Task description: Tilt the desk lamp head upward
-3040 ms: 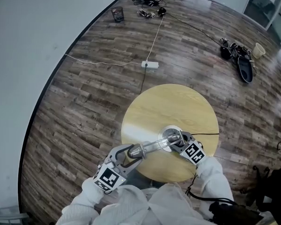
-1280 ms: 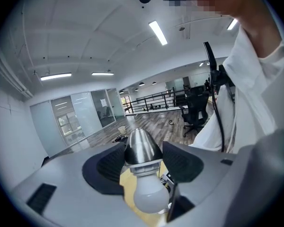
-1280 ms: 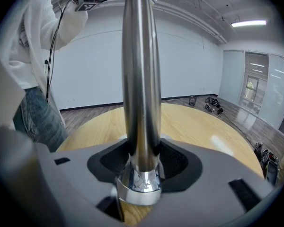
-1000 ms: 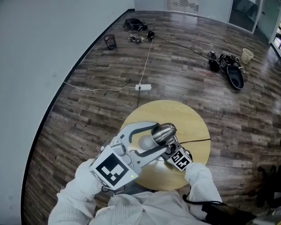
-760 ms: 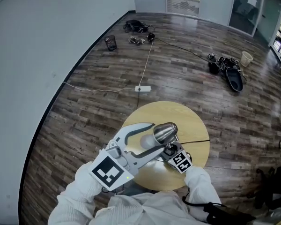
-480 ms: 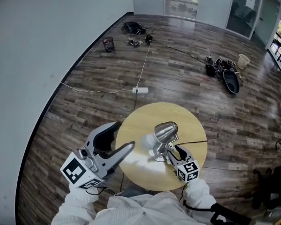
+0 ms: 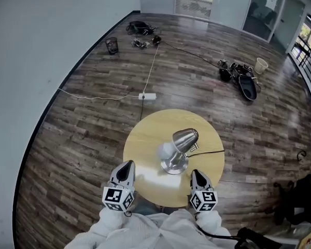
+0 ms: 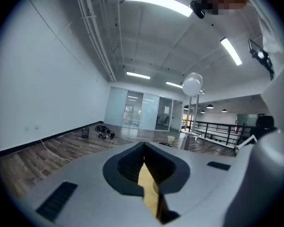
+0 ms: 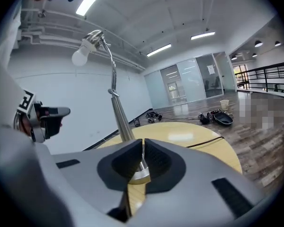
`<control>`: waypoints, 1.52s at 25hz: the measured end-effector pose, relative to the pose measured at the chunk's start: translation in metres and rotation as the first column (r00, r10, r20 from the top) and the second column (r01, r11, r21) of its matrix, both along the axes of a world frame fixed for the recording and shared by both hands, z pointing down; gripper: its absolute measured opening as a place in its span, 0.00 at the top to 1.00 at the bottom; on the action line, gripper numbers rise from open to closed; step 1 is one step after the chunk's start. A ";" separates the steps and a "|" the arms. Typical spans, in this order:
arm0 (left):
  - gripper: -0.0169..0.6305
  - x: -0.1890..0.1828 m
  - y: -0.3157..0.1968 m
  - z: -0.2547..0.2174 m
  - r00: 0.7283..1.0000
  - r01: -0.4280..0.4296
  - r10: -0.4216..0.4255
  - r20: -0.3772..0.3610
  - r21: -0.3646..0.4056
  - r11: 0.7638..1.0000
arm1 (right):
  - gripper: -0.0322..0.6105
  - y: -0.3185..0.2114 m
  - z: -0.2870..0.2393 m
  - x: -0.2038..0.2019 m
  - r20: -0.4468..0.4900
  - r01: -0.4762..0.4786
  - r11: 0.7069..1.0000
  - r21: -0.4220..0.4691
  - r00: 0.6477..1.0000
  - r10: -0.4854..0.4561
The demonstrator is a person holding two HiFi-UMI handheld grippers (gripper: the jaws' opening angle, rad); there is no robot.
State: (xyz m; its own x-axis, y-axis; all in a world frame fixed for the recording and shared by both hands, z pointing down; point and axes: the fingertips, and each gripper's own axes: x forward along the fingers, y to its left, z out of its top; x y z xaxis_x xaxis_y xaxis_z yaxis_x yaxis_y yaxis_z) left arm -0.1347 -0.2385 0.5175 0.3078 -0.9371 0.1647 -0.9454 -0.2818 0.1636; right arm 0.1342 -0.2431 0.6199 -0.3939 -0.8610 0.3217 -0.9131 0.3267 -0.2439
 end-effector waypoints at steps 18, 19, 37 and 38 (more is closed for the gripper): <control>0.97 0.108 0.037 0.033 0.948 -0.314 0.307 -0.080 -0.099 0.944 | 0.93 0.051 -0.049 -0.016 0.024 -0.117 0.990 0.077 0.993 0.115; 0.97 0.109 0.040 0.030 0.950 -0.310 0.305 -0.063 -0.090 0.946 | 0.93 0.053 -0.055 -0.014 0.037 -0.122 0.988 0.090 0.992 0.119; 0.97 0.126 0.247 0.056 0.977 -0.210 0.212 -0.001 -0.167 0.963 | 0.93 0.244 -0.039 0.006 0.126 -0.057 0.997 0.056 0.991 0.050; 0.97 0.125 0.260 0.056 0.979 -0.201 0.203 -0.004 -0.171 0.964 | 0.93 0.257 -0.040 0.005 0.137 -0.053 0.997 0.056 0.990 0.045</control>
State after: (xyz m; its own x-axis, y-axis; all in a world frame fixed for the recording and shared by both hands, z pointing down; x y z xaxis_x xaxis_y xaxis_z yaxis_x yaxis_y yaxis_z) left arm -0.0099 0.0217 0.5733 0.4846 -0.8135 0.3215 -0.8741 -0.4366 0.2130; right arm 0.1392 0.0136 0.5803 -0.3869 -0.8966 0.2155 -0.8884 0.2998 -0.3478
